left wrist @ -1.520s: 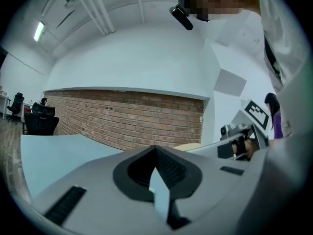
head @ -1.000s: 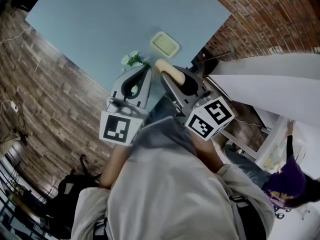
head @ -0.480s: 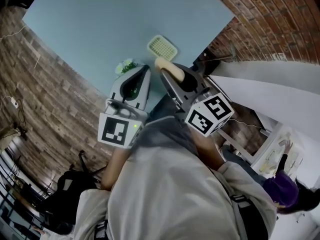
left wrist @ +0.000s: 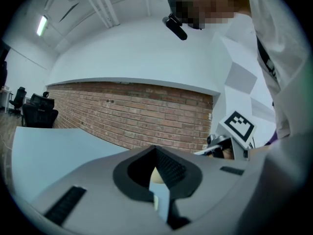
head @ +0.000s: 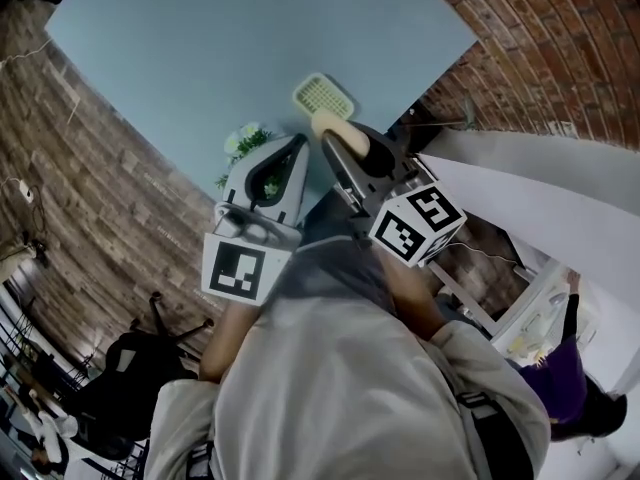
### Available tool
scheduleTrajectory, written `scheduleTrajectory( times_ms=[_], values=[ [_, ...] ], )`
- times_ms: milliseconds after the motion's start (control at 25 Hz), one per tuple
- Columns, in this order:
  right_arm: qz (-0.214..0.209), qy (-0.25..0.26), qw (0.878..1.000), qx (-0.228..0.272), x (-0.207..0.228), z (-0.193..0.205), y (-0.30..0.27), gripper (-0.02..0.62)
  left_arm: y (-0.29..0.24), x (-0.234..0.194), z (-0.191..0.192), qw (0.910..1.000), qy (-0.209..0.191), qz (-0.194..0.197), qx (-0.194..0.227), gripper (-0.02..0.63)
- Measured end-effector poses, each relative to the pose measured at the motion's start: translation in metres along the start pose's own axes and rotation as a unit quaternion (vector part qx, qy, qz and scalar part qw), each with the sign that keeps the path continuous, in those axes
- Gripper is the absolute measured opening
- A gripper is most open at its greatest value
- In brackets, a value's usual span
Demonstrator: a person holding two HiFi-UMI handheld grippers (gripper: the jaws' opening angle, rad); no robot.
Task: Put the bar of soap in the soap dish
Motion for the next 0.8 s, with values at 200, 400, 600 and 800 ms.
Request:
scheduleTrajectory(
  times_ms=[200, 400, 600, 800],
  values=[
    [0.008, -0.007, 1.0, -0.013, 0.01, 0.005, -0.015, 0.114, -0.001, -0.003, -0.005, 0.9997, 0.0, -0.003, 0.024, 0.003],
    [0.023, -0.016, 0.999, -0.039, 0.026, 0.017, -0.032, 0.114, -0.004, -0.008, -0.005, 0.9996, -0.006, -0.014, 0.025, 0.003],
    [0.028, -0.005, 0.998, -0.047, 0.028, 0.022, -0.047, 0.114, -0.003, -0.016, -0.002, 0.9995, -0.001, -0.026, 0.02, 0.003],
    [0.036, -0.016, 0.997, -0.063, 0.037, 0.031, -0.062, 0.114, -0.006, -0.018, -0.003, 0.9994, 0.002, -0.023, 0.024, 0.003]
  ],
)
Point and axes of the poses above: the fingertips, and each gripper's own axes: y backward along the fingers, x to its right, z out of its underside, the point moved 10 cm from there along y, backward along the fingers, and after that the axes turned 15 degrees about z, right-handed, at the moved point
